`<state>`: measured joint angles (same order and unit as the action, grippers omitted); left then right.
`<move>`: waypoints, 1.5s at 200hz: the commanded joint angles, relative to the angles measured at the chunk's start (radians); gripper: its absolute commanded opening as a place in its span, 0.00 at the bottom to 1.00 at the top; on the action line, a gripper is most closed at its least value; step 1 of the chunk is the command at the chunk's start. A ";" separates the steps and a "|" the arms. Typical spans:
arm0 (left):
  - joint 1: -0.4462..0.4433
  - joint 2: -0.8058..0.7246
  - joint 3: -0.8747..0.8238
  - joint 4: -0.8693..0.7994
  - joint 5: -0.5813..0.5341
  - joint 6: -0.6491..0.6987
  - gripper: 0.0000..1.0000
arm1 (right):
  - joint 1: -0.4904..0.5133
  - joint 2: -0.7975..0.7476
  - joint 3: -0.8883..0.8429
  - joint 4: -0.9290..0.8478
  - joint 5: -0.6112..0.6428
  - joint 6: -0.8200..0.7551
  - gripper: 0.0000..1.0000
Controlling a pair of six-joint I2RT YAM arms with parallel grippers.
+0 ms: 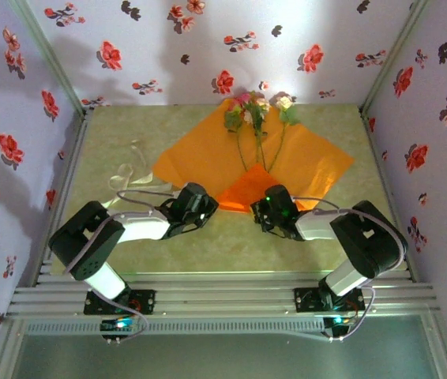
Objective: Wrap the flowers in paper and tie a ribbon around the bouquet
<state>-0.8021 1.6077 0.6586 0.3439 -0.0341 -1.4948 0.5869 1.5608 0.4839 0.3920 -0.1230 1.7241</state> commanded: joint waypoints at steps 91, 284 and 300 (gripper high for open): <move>0.040 -0.026 -0.014 -0.034 0.014 0.011 0.00 | -0.138 -0.112 -0.074 -0.192 0.100 -0.234 0.33; 0.047 -0.026 0.000 -0.059 0.019 0.030 0.00 | -0.444 -0.188 -0.022 -0.420 0.080 -0.499 0.30; 0.047 -0.023 0.004 -0.060 0.019 0.030 0.00 | -0.449 -0.185 -0.014 -0.445 0.088 -0.509 0.08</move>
<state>-0.7616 1.5993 0.6571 0.3111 0.0120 -1.4868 0.1558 1.3598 0.4538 0.0605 -0.1013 1.2564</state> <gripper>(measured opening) 0.056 0.211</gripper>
